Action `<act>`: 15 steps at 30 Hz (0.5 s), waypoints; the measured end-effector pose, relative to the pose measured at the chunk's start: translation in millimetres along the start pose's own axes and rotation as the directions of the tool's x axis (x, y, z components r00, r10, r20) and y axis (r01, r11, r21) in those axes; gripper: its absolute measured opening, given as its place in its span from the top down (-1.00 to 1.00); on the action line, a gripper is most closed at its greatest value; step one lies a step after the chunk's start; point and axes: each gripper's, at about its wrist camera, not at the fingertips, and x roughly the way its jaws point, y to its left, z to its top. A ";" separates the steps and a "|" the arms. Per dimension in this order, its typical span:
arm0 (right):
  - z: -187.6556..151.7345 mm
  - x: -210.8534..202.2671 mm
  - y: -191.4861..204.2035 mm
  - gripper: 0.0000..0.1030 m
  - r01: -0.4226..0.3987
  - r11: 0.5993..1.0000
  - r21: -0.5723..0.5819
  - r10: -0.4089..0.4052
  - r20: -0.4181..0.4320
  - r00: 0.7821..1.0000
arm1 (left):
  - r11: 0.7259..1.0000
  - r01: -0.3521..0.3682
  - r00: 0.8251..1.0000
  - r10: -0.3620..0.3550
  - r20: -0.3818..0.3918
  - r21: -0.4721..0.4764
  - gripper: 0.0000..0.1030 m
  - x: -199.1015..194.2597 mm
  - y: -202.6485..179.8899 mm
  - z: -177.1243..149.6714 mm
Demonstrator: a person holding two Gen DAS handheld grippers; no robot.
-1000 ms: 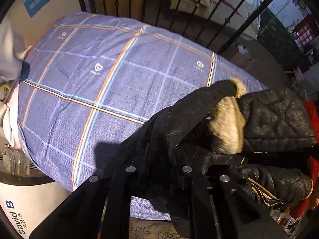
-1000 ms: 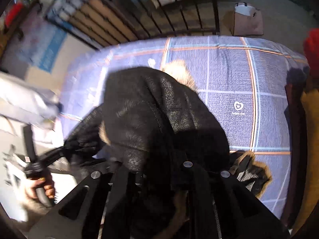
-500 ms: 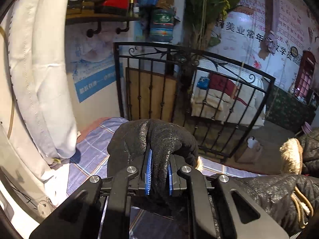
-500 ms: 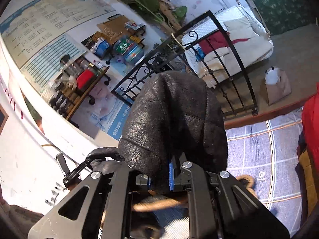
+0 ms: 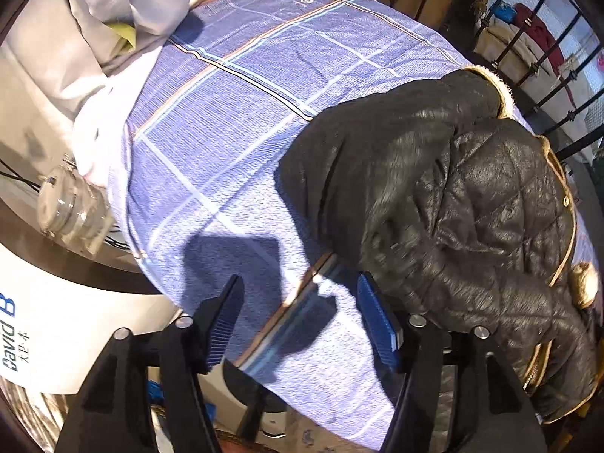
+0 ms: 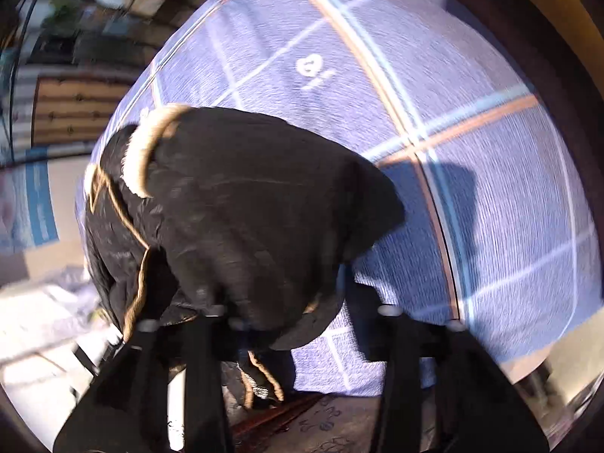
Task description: Fold large clothes
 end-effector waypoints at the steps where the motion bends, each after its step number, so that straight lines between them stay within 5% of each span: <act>1: -2.9 -7.9 -0.8 -0.22 0.001 1.000 -0.009 -0.001 0.015 1.000 | 0.999 -0.047 0.999 0.046 0.014 0.026 -0.25 -3.6 -0.7 -2.3; 3: -9.1 -20.1 15.2 -0.21 0.060 0.990 -0.124 -0.056 0.035 0.998 | 0.999 -0.038 0.998 0.036 0.054 0.038 -0.29 -21.5 6.1 -0.4; 5: -17.3 -35.4 40.6 -0.21 0.148 0.955 -0.257 -0.127 0.098 0.987 | 0.999 0.028 0.996 -0.029 0.079 0.018 -0.65 -30.8 16.5 -0.9; 8: -24.8 -49.4 69.7 -0.22 0.148 0.902 -0.406 -0.098 0.141 0.985 | 0.997 0.083 0.993 -0.083 0.081 0.002 -0.68 -31.4 8.2 4.3; 11: -34.4 -64.8 96.8 -0.22 0.229 0.860 -0.455 -0.130 0.239 0.962 | 0.998 -0.022 0.990 0.012 0.137 0.067 -0.65 -33.8 -20.8 15.1; 15: -23.8 -66.2 147.4 -0.71 0.097 0.819 -0.566 0.018 0.194 0.981 | 0.963 0.058 0.979 -0.106 0.173 0.262 -0.68 -39.4 -75.9 46.2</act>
